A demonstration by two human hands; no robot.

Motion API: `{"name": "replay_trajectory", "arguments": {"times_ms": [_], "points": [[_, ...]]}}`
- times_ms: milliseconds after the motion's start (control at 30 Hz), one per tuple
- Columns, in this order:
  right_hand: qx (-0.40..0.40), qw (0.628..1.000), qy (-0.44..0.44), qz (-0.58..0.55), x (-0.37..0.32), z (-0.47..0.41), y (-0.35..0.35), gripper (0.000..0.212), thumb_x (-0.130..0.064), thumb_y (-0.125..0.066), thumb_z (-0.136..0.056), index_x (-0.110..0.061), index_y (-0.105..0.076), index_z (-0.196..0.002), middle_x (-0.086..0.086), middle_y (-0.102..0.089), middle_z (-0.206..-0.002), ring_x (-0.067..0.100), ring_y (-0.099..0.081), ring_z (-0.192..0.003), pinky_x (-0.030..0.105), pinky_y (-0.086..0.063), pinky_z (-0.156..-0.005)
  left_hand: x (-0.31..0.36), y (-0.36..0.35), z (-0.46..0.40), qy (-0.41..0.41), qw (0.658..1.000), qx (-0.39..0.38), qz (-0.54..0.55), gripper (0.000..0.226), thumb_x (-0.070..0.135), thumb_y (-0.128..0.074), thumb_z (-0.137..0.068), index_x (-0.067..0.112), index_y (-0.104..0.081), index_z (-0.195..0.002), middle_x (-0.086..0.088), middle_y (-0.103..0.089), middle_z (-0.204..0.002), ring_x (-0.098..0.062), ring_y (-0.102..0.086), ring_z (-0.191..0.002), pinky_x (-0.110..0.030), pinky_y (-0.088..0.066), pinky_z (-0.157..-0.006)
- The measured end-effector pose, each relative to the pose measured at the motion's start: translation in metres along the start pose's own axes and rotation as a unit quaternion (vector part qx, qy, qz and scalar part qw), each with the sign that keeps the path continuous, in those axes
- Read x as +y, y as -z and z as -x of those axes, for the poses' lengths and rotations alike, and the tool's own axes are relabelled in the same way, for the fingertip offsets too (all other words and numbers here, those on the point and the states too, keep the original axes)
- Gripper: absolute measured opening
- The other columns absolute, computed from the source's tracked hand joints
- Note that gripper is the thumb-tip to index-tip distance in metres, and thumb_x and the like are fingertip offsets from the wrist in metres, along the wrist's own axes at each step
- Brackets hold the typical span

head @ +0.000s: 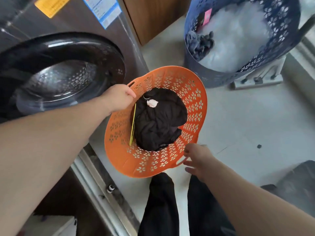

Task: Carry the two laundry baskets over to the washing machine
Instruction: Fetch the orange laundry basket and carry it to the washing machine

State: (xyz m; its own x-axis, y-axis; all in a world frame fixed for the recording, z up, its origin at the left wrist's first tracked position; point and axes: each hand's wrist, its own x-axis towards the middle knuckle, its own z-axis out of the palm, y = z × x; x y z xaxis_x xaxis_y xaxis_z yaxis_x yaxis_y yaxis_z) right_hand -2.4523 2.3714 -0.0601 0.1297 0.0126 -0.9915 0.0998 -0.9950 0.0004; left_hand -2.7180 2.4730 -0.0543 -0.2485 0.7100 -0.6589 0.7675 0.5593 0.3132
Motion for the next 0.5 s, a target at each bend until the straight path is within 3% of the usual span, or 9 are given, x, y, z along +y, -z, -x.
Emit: {"name": "replay_trajectory", "arguments": {"times_ms": [167,367,500], "points": [[0.000,1.000,-0.008,-0.001,-0.012,-0.005,-0.015,0.018,-0.023,-0.058,-0.101,-0.017,-0.052,-0.086,0.005,-0.066,-0.089,0.028,-0.070,-0.089,0.049,-0.059,-0.098,0.002,0.003,-0.019,0.011,0.999,0.027,0.019,0.031,0.017,-0.047,-0.103,0.026,-0.076,-0.109,-0.005,-0.066,-0.135,-0.030,-0.061,-0.122,-0.040,-0.048,-0.104],[-0.034,0.999,0.015,-0.037,-0.023,-0.002,-0.030,0.010,-0.025,-0.061,-0.097,-0.016,-0.059,-0.093,0.006,-0.070,-0.094,0.026,-0.072,-0.093,0.045,-0.059,-0.100,0.022,0.012,-0.036,-0.008,0.999,0.052,0.012,0.034,0.017,-0.047,-0.100,0.029,-0.076,-0.115,-0.005,-0.065,-0.137,-0.031,-0.064,-0.116,-0.043,-0.048,-0.108],[-0.045,0.998,0.035,-0.032,-0.033,-0.005,-0.028,0.011,-0.027,-0.059,-0.100,-0.017,-0.059,-0.095,0.005,-0.070,-0.096,0.026,-0.070,-0.096,0.047,-0.057,-0.101,0.019,0.024,-0.044,0.014,0.999,0.042,0.004,0.036,0.020,-0.050,-0.101,0.027,-0.068,-0.131,-0.007,-0.060,-0.143,-0.033,-0.059,-0.126,-0.050,-0.046,-0.110]]}}
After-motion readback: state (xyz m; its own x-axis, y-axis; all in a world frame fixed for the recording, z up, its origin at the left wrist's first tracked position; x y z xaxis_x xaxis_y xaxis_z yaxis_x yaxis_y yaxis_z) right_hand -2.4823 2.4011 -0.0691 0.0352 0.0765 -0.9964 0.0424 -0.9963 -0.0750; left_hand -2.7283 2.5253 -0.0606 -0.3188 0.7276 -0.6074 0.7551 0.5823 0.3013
